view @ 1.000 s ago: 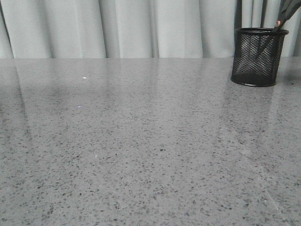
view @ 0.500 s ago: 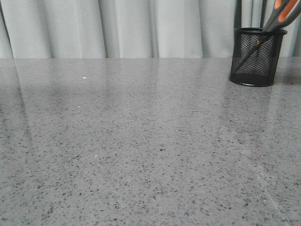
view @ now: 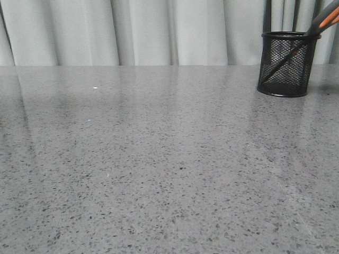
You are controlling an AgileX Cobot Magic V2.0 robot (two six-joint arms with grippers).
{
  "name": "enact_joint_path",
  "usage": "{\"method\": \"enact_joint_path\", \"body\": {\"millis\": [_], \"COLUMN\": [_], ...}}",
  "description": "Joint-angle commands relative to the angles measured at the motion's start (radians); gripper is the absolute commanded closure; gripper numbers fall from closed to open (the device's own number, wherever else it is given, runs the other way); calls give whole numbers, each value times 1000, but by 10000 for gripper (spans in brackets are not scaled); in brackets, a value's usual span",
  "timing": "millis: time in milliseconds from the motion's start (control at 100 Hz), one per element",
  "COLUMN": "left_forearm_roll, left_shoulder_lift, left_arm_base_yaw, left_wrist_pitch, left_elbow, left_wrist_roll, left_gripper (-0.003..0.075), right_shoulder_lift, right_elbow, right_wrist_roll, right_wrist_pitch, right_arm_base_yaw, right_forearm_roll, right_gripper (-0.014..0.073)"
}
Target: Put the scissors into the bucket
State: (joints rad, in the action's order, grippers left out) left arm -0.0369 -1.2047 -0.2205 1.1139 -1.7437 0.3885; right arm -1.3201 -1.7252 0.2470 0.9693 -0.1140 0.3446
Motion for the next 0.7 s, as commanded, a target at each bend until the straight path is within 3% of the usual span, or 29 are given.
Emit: {"method": "enact_joint_path", "body": {"millis": [0, 30, 190, 400, 580, 690], "left_forearm_roll": [37, 52, 125, 143, 210, 247], "left_shoulder_lift": [15, 20, 98, 327, 587, 742], "left_arm_base_yaw": [3, 3, 3, 3, 3, 3], "left_wrist_pitch": [-96, -110, -303, -717, -1083, -1168], "left_elbow": [-18, -6, 141, 571, 1012, 1218], "left_wrist_roll": [-12, -12, -16, -45, -45, -45], "left_gripper": [683, 743, 741, 741, 741, 741], "right_shoulder_lift": [74, 94, 255, 529, 776, 931], "right_elbow": [33, 75, 335, 767, 1048, 1173], "right_wrist_roll": [14, 14, 50, 58, 60, 60], "right_wrist_pitch": [-121, -154, -383, -750, -843, -842], "right_arm_base_yaw": [-6, -6, -6, -6, -4, -4], "right_forearm_roll": [59, 67, 77, 77, 59, 28], "right_gripper": [665, 662, 662, 664, 664, 664]}}
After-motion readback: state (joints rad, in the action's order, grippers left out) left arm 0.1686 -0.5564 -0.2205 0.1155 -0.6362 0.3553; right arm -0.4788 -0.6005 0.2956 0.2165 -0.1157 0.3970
